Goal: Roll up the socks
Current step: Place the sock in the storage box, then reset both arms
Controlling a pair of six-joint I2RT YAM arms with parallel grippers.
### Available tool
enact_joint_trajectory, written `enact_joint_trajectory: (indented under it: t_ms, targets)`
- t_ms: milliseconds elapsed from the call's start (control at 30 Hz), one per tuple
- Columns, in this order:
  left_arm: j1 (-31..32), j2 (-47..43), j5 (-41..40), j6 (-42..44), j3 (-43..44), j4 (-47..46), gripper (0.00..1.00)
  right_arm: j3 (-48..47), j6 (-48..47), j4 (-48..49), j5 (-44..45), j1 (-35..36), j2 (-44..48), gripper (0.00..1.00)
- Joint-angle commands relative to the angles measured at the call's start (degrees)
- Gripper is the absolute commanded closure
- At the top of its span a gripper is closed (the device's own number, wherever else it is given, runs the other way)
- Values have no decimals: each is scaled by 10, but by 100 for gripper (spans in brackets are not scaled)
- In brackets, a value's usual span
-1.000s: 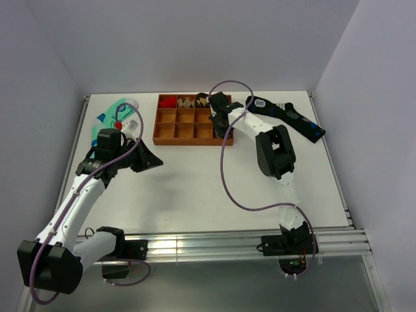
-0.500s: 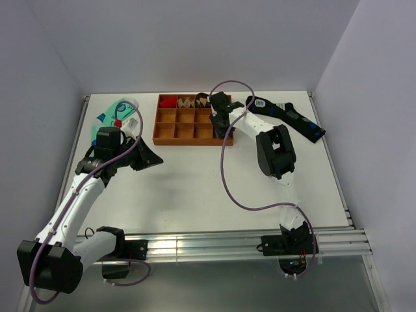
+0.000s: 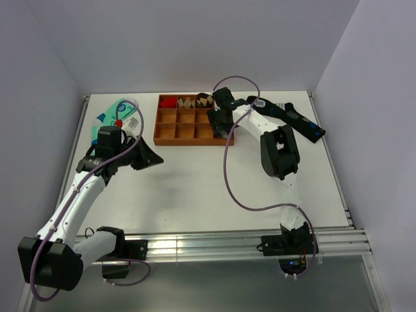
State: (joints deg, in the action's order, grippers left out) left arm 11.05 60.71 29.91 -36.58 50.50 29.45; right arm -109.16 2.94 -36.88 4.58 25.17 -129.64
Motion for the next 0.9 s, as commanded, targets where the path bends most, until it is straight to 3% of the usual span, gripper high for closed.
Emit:
enact_joint_trajectory:
  t_ms: [0, 500, 567, 600, 867]
  targets:
    - [-2, 2, 5, 14, 22, -12, 85, -7, 8, -2, -8, -3, 25, 24]
    - [-2, -1, 5, 42, 20, -36, 80, 4, 39, 14, 26, -3, 149, 21]
    - [-2, -9, 5, 48, 15, -52, 78, 18, 54, 20, 34, -4, 188, 15]
    - [-2, -22, 2, 49, 14, -57, 77, 26, 68, 23, 31, -4, 204, 1]
    - [-2, -147, -70, 62, -50, -92, 65, 288, 145, 124, -37, -3, 496, 0]
